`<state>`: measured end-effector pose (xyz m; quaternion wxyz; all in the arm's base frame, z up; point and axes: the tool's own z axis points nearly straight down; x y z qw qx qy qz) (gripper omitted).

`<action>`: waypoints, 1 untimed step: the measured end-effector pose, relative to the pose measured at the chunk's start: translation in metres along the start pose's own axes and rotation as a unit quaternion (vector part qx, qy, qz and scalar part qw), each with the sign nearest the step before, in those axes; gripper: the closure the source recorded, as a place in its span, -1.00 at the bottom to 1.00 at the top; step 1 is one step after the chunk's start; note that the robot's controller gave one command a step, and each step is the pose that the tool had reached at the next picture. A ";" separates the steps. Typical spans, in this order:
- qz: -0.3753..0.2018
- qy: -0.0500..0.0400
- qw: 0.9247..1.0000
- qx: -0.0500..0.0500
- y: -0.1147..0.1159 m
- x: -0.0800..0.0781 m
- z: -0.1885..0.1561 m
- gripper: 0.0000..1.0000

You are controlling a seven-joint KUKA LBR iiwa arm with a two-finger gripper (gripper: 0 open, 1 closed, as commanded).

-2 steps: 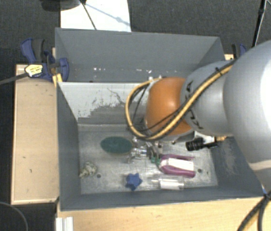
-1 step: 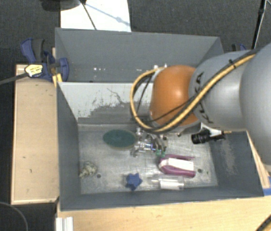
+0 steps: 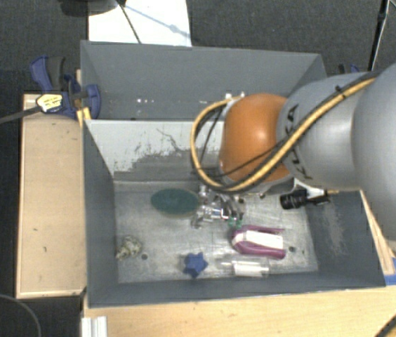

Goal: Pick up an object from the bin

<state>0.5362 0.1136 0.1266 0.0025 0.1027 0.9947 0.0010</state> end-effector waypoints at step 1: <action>0.000 -0.001 1.000 0.000 0.000 -0.002 -0.040 1.00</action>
Offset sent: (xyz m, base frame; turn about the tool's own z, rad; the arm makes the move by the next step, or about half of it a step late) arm 0.0001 0.0000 0.0379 0.0000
